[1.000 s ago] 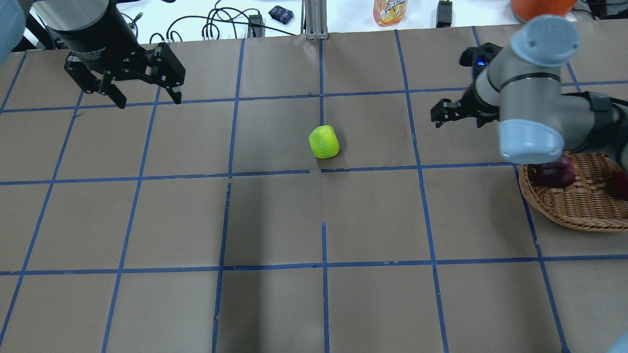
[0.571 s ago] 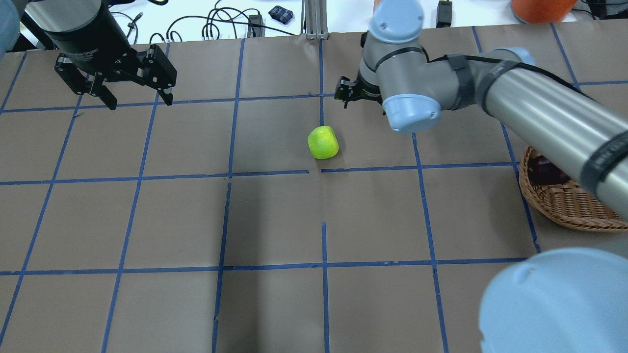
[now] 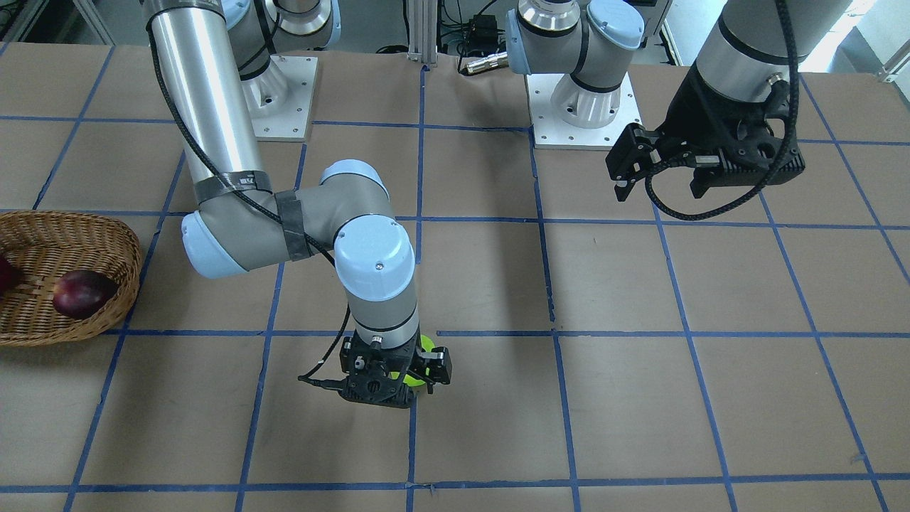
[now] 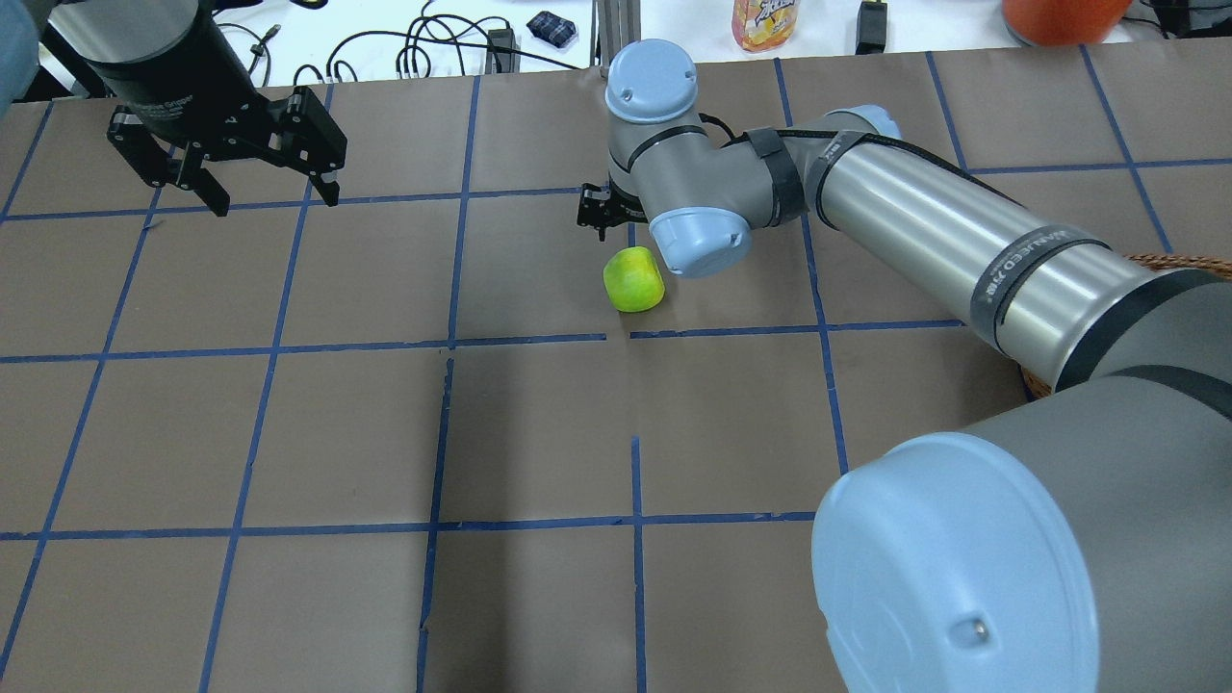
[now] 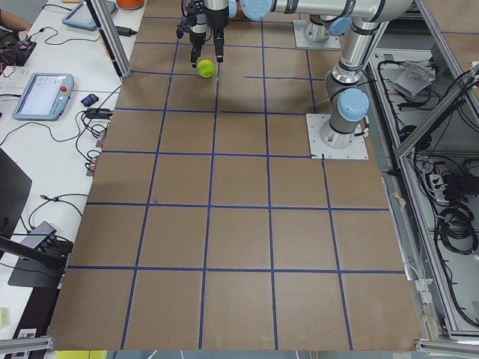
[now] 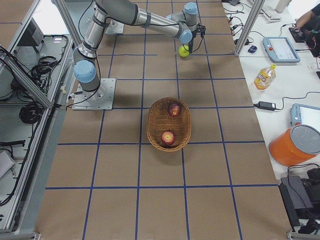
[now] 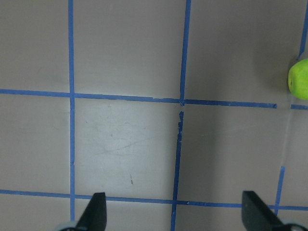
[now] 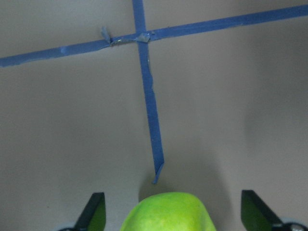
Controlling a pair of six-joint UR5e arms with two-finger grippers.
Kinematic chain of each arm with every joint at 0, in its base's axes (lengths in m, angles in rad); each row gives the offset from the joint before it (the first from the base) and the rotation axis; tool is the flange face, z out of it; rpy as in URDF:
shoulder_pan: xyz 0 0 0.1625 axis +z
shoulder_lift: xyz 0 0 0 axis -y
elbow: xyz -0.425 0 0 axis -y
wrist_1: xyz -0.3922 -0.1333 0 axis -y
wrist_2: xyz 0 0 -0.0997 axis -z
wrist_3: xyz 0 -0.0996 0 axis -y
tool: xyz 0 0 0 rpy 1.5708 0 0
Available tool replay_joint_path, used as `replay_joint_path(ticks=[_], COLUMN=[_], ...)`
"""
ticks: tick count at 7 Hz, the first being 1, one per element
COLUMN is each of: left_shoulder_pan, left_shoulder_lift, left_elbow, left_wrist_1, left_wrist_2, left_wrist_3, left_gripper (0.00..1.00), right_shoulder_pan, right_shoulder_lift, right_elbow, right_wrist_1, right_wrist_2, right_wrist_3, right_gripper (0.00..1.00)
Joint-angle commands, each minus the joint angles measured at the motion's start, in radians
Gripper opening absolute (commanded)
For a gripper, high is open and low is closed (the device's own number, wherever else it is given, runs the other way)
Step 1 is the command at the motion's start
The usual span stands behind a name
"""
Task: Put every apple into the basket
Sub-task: 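Grasp the green apple with the right gripper and carry it to the basket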
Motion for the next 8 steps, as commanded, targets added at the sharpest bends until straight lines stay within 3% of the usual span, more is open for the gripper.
replay_joint_path(ticks=[1, 3, 4, 5, 6, 8], left_shoulder_pan=[-0.001, 0.001, -0.001, -0.001, -0.001, 0.001], left_shoulder_lift=[0.001, 0.001, 0.001, 0.001, 0.001, 0.001], left_elbow=[-0.001, 0.000, -0.001, -0.001, -0.001, -0.001], left_wrist_1=[0.000, 0.000, 0.000, 0.000, 0.000, 0.000], left_wrist_2=[0.000, 0.000, 0.000, -0.001, -0.001, -0.001], left_wrist_3=[0.002, 0.002, 0.002, 0.001, 0.001, 0.001], left_gripper=[1.00, 1.00, 1.00, 1.00, 1.00, 1.00], right_shoulder_pan=[0.029, 0.031, 0.031, 0.029, 0.021, -0.076], right_shoulder_lift=[0.026, 0.022, 0.014, 0.012, 0.002, -0.107], right_elbow=[0.005, 0.046, 0.070, 0.081, 0.069, 0.071], right_wrist_1=[-0.002, 0.000, 0.000, -0.004, 0.005, 0.084], right_wrist_2=[-0.008, -0.014, -0.053, -0.074, -0.072, -0.062], right_wrist_3=[-0.129, -0.205, -0.245, -0.263, -0.265, -0.271], right_gripper=[1.00, 1.00, 0.90, 0.67, 0.51, 0.47])
